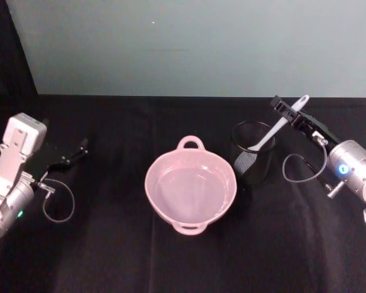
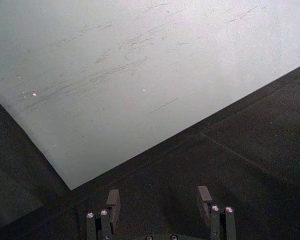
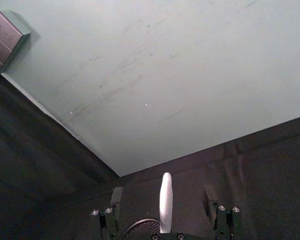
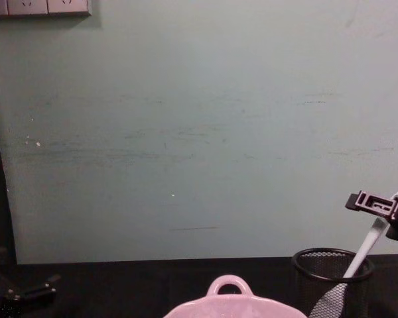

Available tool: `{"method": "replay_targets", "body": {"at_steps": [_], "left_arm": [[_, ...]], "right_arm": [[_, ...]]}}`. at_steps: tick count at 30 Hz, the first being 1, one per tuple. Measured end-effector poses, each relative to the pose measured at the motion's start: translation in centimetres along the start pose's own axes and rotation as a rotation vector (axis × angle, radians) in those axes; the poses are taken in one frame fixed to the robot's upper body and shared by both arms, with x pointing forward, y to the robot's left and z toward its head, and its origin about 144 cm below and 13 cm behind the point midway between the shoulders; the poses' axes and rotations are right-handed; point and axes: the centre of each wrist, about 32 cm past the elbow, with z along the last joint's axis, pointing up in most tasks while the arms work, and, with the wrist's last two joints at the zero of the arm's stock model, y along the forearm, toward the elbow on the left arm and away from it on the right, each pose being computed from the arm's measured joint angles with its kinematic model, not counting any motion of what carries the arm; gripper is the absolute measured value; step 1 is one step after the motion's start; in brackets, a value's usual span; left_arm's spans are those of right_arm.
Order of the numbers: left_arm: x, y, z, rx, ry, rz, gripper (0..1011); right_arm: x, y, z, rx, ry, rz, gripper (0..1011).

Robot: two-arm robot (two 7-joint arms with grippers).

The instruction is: Use the one hand to pick up the spoon and stir the clear water in the bowl.

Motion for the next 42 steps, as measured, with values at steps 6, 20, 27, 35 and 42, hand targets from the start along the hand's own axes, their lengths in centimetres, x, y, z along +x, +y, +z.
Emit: {"method": "replay_targets", "body": {"at_steps": [6,20,27,35,42], "left_arm": [[0.0,0.0,0.0,0.0,0.0,0.0,1011],[0.0,0.0,0.0,0.0,0.0,0.0,1011],[0.0,0.0,0.0,0.0,0.0,0.0,1011],[0.0,0.0,0.0,0.0,0.0,0.0,1011],[0.0,0.0,0.0,0.0,0.0,0.0,1011]], "right_arm": [[-0.07,-0.04,0.01,0.003,-0.01,0.001,1002],[-0.04,-0.03,0.03,0.002,-0.006,0.0,772],[-0.02,-0.02,0.03,0.001,-0.005,0.0,565],[-0.02,-0.02,0.04,0.001,-0.004,-0.001,289],[-0.01,-0.03,0.04,0.001,-0.004,-0.001,125]]}}
